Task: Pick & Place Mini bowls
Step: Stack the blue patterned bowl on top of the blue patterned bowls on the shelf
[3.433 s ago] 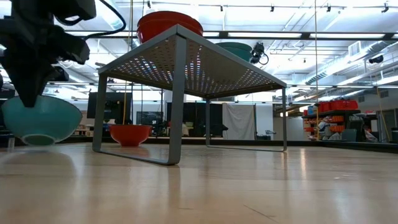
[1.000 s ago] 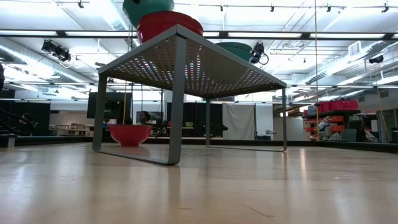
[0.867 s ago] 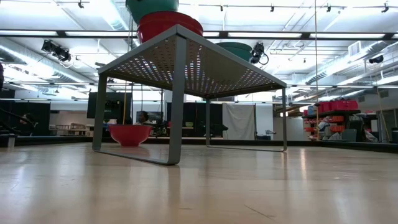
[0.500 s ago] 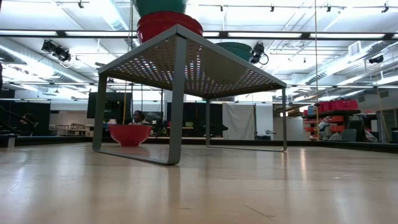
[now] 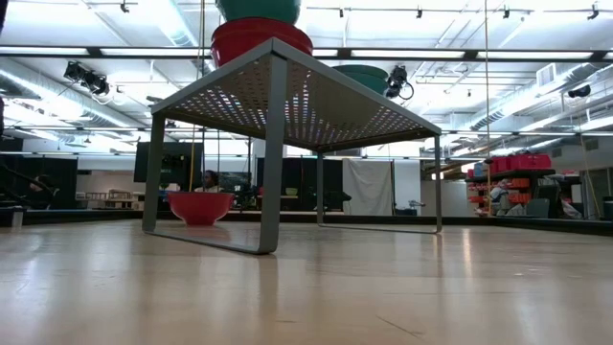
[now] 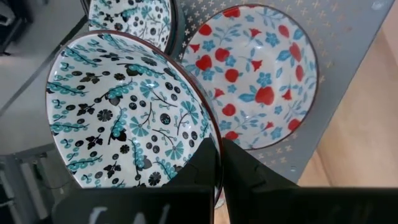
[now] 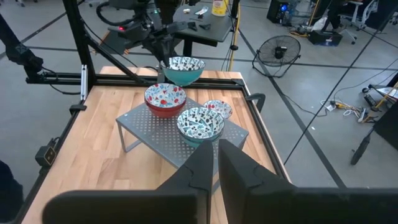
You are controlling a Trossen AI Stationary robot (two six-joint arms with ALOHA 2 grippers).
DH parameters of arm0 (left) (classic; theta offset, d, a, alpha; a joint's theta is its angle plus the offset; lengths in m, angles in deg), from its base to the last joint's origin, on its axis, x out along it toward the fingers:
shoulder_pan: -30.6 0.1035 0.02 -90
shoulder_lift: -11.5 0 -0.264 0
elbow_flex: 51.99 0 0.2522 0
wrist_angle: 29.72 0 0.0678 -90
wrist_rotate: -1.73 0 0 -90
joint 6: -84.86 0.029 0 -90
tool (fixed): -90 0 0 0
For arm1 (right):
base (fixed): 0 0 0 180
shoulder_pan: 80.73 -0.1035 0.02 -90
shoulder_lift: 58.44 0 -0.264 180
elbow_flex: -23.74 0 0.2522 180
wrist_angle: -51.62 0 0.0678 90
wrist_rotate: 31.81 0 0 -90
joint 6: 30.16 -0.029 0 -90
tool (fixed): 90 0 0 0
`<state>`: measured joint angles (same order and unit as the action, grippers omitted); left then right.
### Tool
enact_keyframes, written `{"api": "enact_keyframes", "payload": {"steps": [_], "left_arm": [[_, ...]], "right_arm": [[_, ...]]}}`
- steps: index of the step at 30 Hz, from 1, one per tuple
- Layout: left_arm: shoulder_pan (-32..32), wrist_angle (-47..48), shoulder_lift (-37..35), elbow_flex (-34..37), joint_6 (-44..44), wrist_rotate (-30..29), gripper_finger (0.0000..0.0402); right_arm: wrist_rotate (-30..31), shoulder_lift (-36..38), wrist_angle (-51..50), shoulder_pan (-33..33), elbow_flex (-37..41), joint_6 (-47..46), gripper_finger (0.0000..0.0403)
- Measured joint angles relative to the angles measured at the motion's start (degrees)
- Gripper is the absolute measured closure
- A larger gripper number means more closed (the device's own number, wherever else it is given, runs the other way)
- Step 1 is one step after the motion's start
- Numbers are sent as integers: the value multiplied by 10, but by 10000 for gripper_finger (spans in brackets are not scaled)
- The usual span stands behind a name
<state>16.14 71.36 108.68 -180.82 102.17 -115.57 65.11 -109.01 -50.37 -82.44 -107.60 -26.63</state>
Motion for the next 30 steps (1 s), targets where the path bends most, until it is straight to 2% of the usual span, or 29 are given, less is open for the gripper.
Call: {"api": "enact_keyframes", "payload": {"steps": [4, 10, 21, 27, 30], "left_arm": [[-1, -1, 0, 0, 39, -13, 391], [19, -9, -2, 0, 149, -8, 391], [80, -129, -3, -5, 365, 7, 391], [124, -183, -3, -5, 447, 60, 391], [146, -210, -3, -5, 450, 94, 391]], "right_arm": [[0, 0, 0, 0, 0, 0, 376], [0, 0, 0, 0, 0, 0, 376], [0, 0, 0, 0, 0, 0, 376], [0, 0, 0, 0, 0, 0, 376], [0, 0, 0, 0, 0, 0, 376]]}}
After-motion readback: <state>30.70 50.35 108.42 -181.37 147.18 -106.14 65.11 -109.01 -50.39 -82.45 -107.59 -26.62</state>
